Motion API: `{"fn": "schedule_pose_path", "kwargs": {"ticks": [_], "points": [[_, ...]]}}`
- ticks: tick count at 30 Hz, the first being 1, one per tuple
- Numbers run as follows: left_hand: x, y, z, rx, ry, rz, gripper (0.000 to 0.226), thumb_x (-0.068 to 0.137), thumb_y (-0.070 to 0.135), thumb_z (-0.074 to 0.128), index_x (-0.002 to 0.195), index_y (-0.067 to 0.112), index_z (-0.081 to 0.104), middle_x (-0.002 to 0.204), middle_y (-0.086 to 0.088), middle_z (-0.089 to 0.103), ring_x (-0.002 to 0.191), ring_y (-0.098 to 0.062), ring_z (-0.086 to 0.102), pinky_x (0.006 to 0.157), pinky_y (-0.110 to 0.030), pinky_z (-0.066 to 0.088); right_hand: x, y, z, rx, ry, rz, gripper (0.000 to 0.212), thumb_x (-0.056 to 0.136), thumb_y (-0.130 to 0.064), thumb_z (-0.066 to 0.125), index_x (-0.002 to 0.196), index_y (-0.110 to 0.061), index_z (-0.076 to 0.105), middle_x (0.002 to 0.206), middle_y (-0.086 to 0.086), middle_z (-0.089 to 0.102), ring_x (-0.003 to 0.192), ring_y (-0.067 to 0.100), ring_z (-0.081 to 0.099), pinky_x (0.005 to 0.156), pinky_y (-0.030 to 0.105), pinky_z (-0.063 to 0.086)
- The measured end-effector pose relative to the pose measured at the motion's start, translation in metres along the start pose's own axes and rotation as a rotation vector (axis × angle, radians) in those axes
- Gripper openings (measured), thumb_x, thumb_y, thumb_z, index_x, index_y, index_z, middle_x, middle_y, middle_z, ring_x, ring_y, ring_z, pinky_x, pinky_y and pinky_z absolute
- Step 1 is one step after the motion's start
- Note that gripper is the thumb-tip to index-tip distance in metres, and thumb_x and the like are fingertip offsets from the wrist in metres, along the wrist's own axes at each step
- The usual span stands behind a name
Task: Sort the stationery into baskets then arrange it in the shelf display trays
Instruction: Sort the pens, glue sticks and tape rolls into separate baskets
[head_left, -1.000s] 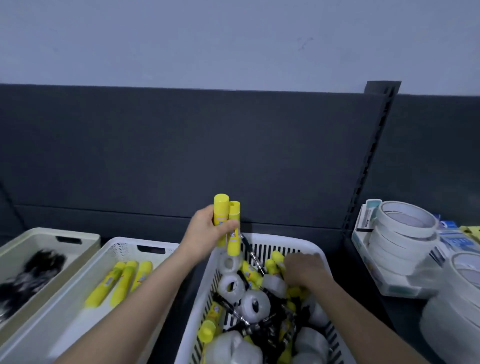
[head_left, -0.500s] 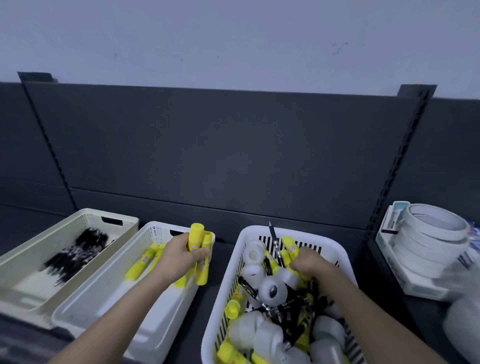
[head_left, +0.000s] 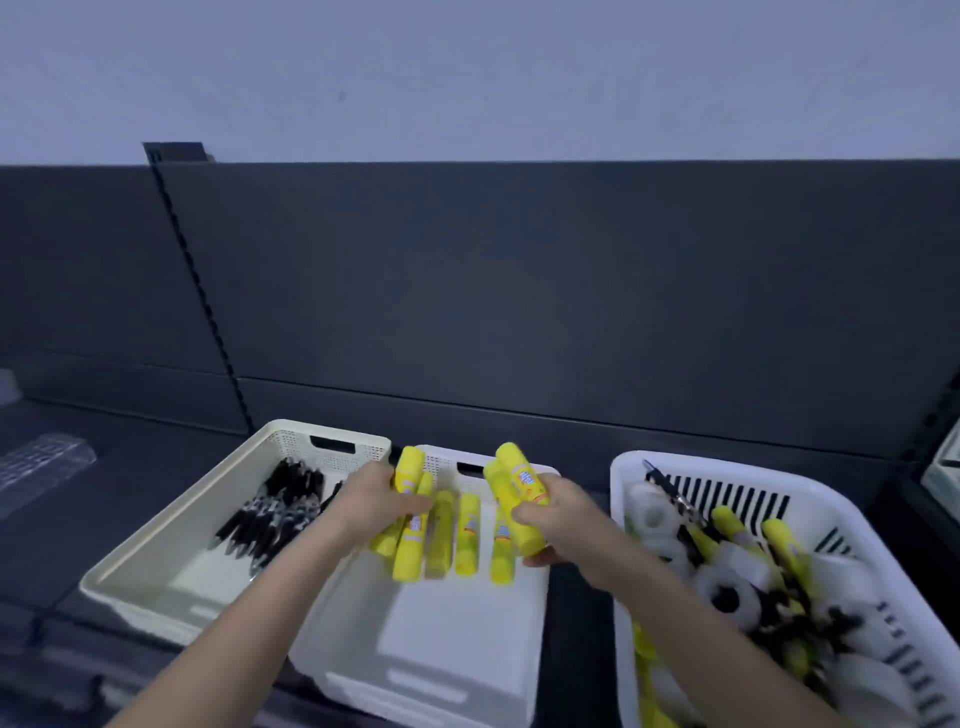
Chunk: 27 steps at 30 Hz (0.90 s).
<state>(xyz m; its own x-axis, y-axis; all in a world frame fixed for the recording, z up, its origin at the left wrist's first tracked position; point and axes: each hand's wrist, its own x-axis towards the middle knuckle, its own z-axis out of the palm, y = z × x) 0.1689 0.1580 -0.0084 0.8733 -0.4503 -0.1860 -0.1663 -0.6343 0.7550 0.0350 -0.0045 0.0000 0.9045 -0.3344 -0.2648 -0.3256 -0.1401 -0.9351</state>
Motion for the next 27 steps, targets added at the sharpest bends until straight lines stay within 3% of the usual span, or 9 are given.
{"fn": "schedule_pose_path", "kwargs": {"ticks": [2,4,7,10,14,17,21,24,27], "points": [[0.007,-0.006,0.001,0.153,-0.031,-0.016,0.023,0.075,0.023,0.073,0.061,0.017,0.056,0.061,0.004,0.054,0.059,-0.011,0.052,0.05,-0.017,0.039,0.023,0.01,0.029,0.02,0.008,0.085,0.026,0.085,-0.005,0.048,0.108,-0.017,0.051,0.091,0.005,0.058,0.07,0.013,0.056,0.052,0.026,0.053],[0.017,-0.007,0.007,0.268,-0.037,-0.009,0.028,0.074,0.025,0.072,0.059,0.018,0.049,0.061,0.005,0.05,0.064,-0.015,0.052,0.047,-0.016,0.034,0.041,0.019,0.05,-0.013,0.079,0.138,0.029,0.083,-0.005,0.045,0.107,-0.02,0.051,0.096,0.006,0.06,0.07,0.014,0.055,0.049,0.022,0.049],[0.029,-0.004,0.017,0.375,-0.032,0.045,0.025,0.074,0.028,0.071,0.082,0.012,0.053,0.087,-0.006,0.064,0.086,-0.025,0.06,0.062,-0.028,0.045,0.055,0.029,0.063,-0.225,0.228,0.163,0.021,0.086,-0.009,0.044,0.104,-0.019,0.048,0.102,0.004,0.058,0.077,0.018,0.051,0.048,0.019,0.037],[0.035,-0.002,0.023,0.551,-0.018,0.115,0.034,0.084,0.027,0.062,0.107,0.005,0.051,0.111,-0.013,0.062,0.106,-0.029,0.057,0.078,-0.032,0.045,0.059,0.037,0.063,-0.438,0.278,0.135,0.018,0.087,-0.02,0.048,0.103,-0.01,0.049,0.113,0.008,0.058,0.097,0.026,0.055,0.067,0.025,0.041],[0.037,-0.005,0.025,0.647,-0.019,0.206,0.02,0.086,0.019,0.053,0.1,0.004,0.055,0.111,-0.016,0.062,0.107,-0.032,0.057,0.079,-0.033,0.045,0.041,0.035,0.051,-0.54,0.286,-0.01,0.004,0.084,-0.009,0.046,0.088,-0.01,0.048,0.105,0.013,0.058,0.098,0.028,0.054,0.082,0.032,0.045],[0.033,-0.004,0.025,0.615,0.043,0.328,0.013,0.086,0.018,0.049,0.089,0.007,0.056,0.103,-0.012,0.065,0.1,-0.03,0.061,0.076,-0.032,0.046,0.015,0.027,0.033,-0.639,0.324,-0.113,0.019,0.088,-0.008,0.047,0.102,-0.004,0.059,0.115,0.011,0.055,0.106,0.024,0.05,0.091,0.029,0.04],[0.017,0.017,0.04,0.426,0.038,0.511,0.021,0.09,0.022,0.05,0.091,0.008,0.066,0.09,-0.006,0.069,0.091,-0.025,0.061,0.071,-0.032,0.045,-0.018,0.021,-0.002,-0.706,0.431,-0.153,0.035,0.093,-0.01,0.045,0.127,-0.003,0.051,0.132,0.009,0.048,0.122,0.021,0.045,0.099,0.019,0.03],[-0.004,0.041,0.061,0.368,-0.033,0.595,0.021,0.09,0.021,0.052,0.089,0.004,0.064,0.088,-0.01,0.067,0.091,-0.028,0.059,0.074,-0.035,0.045,-0.038,0.027,-0.036,-0.741,0.492,-0.112,0.037,0.094,-0.013,0.044,0.13,-0.005,0.05,0.135,0.008,0.047,0.125,0.021,0.044,0.102,0.022,0.029],[-0.023,0.061,0.083,0.323,-0.111,0.632,0.029,0.089,0.025,0.05,0.1,0.003,0.066,0.099,-0.011,0.068,0.097,-0.027,0.059,0.085,-0.035,0.045,-0.064,0.035,-0.072,-0.771,0.505,-0.021,0.032,0.093,-0.01,0.045,0.121,0.001,0.056,0.126,0.014,0.055,0.115,0.027,0.05,0.096,0.03,0.037]]}}
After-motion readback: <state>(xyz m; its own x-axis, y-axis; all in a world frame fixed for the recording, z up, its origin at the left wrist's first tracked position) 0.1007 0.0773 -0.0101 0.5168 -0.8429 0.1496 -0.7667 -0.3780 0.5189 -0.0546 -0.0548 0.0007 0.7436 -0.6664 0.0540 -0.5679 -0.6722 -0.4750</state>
